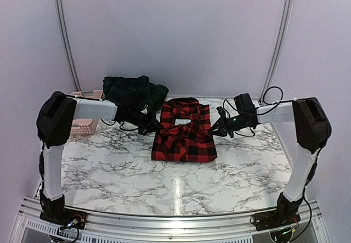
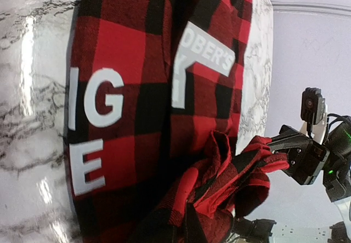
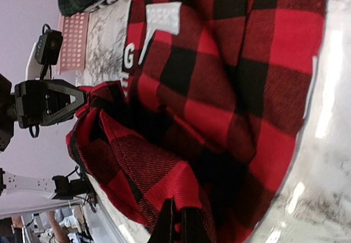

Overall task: Fold and stack the mixed laundry pile
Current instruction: Fold the rectangle-folded T-shirt at the center of the board.

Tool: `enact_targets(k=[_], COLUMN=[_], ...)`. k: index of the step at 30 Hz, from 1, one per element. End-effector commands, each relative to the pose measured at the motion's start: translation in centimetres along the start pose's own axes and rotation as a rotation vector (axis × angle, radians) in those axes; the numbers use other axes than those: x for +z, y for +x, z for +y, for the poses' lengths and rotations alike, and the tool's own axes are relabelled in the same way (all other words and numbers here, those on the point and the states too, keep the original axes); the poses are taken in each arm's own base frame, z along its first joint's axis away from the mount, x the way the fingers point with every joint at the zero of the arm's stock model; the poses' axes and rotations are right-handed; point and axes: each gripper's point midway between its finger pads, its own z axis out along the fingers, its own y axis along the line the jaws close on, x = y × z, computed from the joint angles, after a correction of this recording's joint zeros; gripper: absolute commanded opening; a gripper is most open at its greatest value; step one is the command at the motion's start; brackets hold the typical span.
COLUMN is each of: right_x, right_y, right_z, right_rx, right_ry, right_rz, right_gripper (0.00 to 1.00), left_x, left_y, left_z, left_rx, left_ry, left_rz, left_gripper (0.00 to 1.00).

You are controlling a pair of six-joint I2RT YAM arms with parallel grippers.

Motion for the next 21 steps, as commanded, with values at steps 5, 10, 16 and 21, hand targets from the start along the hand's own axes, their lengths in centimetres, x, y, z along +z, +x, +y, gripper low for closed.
enact_targets(k=[5,10,16,21], right_x=[1.3,1.4,0.5,1.9], right_y=[-5.6,-6.9,-8.1,-8.6], right_z=[-3.0,-2.0,-0.5,-2.4], right_rx=[-0.028,-0.044,-0.07,-0.047], right_ry=[0.034,0.004,-0.007,0.018], right_rz=[-0.091,-0.094,-0.127,-0.117], right_gripper=[0.0,0.0,0.0,0.0], left_x=[3.2,3.1,1.5,2.9], left_y=[-3.4,-4.3,-5.7,-6.3], left_z=[2.7,1.7,-0.2,0.8], left_rx=[-0.031,-0.007,0.018,-0.007], left_ry=[-0.018,0.019,0.041,0.033], left_rz=[-0.037,-0.044,-0.096,-0.089], left_gripper=[0.0,0.0,0.0,0.0])
